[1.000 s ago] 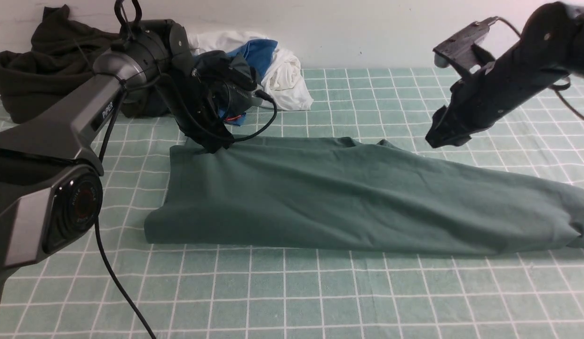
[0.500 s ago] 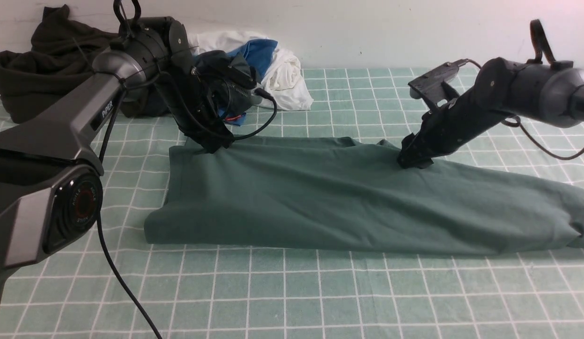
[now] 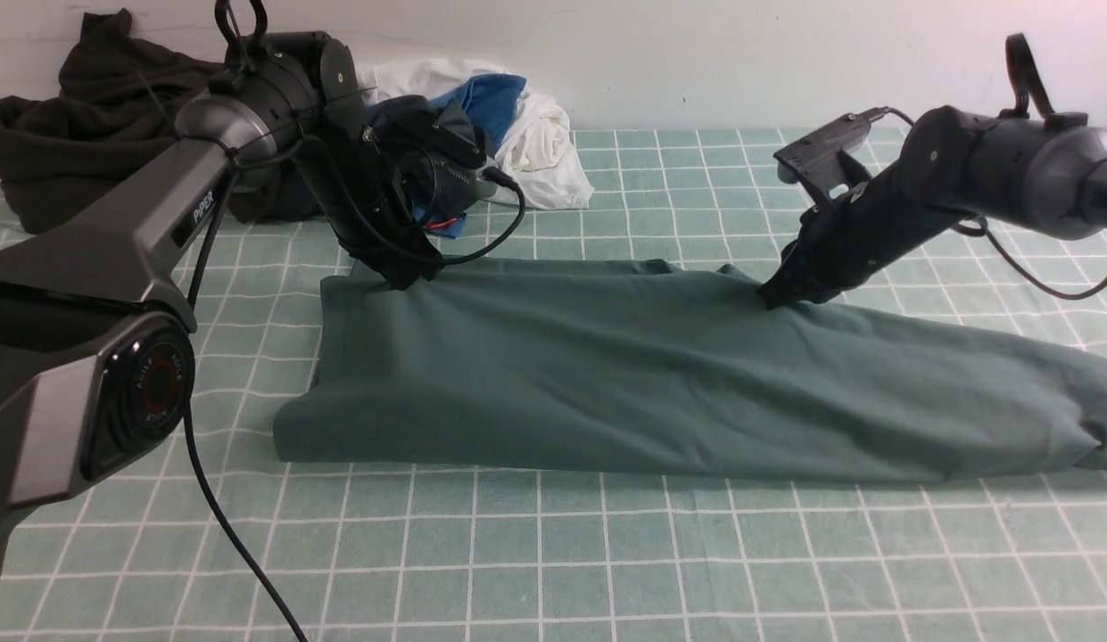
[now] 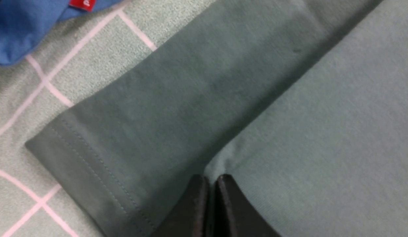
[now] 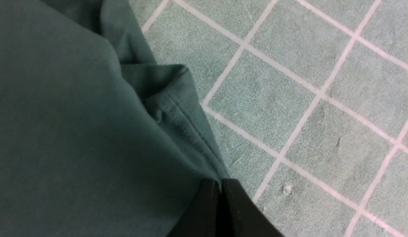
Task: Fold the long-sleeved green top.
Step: Use the right arm to clamp the right edge of the fabric
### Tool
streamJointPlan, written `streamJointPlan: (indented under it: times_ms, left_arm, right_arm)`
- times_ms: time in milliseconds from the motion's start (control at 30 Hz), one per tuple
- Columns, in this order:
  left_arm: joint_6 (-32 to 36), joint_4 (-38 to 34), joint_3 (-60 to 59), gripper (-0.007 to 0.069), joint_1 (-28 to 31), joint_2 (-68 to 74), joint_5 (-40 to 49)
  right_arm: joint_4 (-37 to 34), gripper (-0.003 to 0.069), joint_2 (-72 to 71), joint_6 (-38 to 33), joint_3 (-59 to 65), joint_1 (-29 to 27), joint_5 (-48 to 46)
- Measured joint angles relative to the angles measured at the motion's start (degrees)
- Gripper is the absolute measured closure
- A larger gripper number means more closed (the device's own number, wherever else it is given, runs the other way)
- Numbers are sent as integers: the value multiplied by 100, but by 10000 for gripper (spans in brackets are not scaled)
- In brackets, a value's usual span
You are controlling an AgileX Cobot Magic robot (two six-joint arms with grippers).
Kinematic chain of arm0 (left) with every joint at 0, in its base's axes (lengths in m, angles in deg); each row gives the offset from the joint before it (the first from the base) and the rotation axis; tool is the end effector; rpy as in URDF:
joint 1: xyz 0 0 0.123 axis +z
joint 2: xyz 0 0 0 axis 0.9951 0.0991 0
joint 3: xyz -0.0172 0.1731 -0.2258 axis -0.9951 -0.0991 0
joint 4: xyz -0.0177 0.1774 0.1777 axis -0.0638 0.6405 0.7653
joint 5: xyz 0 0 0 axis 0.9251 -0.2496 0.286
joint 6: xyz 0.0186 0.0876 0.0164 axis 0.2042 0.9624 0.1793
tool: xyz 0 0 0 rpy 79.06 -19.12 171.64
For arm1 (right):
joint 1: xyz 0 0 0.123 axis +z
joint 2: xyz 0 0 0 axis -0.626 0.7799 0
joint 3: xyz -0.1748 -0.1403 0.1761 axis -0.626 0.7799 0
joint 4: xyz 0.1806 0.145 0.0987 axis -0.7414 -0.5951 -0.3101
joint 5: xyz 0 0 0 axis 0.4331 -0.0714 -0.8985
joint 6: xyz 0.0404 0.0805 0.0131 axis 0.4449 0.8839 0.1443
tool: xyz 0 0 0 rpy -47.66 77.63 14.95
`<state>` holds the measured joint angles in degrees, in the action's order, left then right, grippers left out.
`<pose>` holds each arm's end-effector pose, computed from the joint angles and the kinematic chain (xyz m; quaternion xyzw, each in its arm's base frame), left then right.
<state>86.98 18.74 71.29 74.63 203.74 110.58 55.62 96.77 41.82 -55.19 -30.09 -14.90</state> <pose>0.5221 -0.1005 0.1860 0.3477 0.9203 -0.0296 0.1767 0.4726 0.0879 0.1649 -0.2665 0.9319 0.0589 0.2389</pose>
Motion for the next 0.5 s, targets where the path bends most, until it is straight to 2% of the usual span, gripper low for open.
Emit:
streamJointPlan:
  times_ms: [200,500]
  left_arm:
    - [-60,-60,422,618,-7,0,-149]
    - [-60,-95,596,618,-14,80,-737]
  right_arm:
    - [144,667,-53,613,-122,-197,130]
    - [189,667,-49,695,-223,-258,266]
